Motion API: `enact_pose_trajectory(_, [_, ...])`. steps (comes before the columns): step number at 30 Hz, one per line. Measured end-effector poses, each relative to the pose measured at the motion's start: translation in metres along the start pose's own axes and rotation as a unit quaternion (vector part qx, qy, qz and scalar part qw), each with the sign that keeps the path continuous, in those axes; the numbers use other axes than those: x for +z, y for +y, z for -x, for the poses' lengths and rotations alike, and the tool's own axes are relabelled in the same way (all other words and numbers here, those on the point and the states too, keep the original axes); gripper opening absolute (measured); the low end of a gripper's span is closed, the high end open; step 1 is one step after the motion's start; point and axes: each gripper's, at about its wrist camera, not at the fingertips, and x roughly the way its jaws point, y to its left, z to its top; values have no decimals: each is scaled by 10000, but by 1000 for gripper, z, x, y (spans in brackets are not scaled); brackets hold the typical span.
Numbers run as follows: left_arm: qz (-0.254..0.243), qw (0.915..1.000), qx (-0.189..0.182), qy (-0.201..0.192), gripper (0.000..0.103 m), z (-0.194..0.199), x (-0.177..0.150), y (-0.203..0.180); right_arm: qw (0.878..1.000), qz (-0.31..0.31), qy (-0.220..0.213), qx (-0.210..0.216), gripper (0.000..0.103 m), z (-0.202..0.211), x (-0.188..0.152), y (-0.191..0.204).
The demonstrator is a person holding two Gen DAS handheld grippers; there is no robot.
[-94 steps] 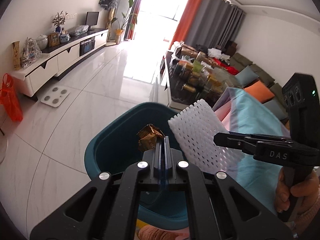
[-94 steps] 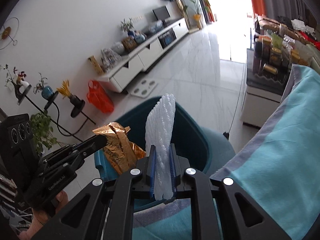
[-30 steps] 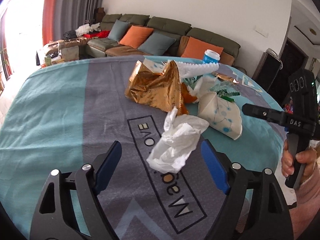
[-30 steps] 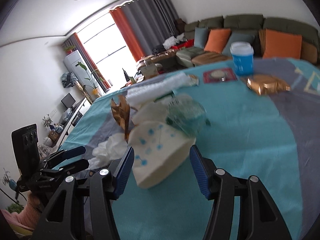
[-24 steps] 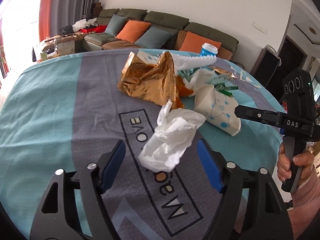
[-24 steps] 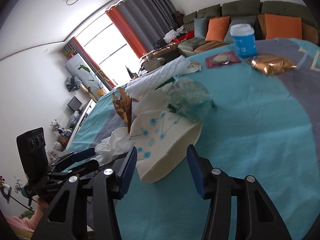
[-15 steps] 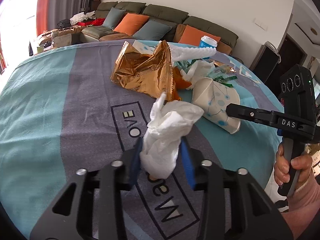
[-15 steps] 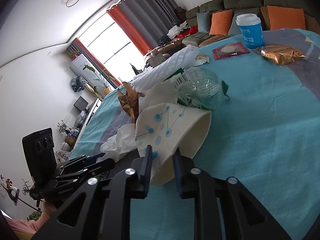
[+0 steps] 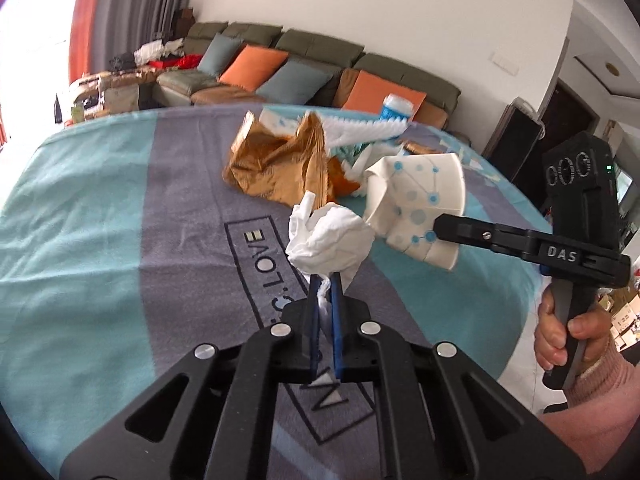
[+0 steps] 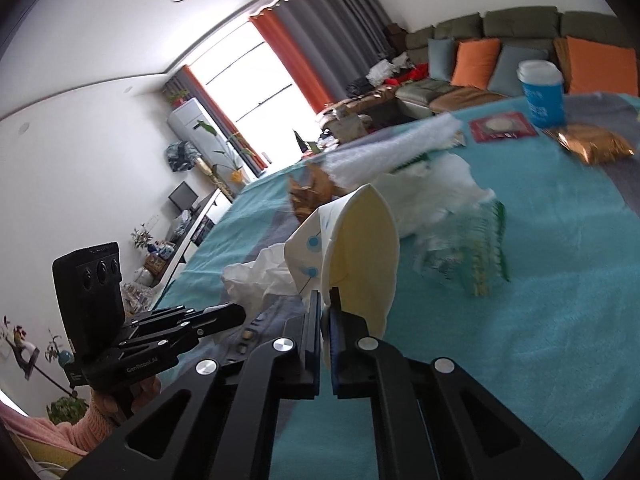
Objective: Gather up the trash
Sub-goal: 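Grasp the white tissue with the left tool while the right tool grasps the dotted paper cup, then carry the tissue and paper cup over the teal bin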
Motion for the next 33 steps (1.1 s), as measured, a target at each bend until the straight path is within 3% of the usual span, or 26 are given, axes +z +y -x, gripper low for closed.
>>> enact_pose_trajectory(6, [96, 9991, 171, -367, 5, 44, -7, 12, 9993, 261, -29, 266, 3, -5, 11, 22])
enact_pose_trajectory(11, [371, 9958, 524, -652, 5, 84, -19, 36, 9967, 515, 67, 623, 3, -26, 21, 47])
enact_pose_trajectory(18, [840, 9848, 1121, -1031, 5, 146, -37, 75, 9882, 963, 357, 1136, 3, -63, 31, 93])
enact_pose_trajectory(25, [1471, 9603, 1913, -1403, 5, 210, -57, 122, 9716, 1489, 792, 1659, 3, -113, 42, 148])
enact_pose_trajectory(33, [2067, 9307, 2554, -1606, 5, 263, -86, 171, 9511, 2030, 1201, 1993, 3, -163, 43, 213])
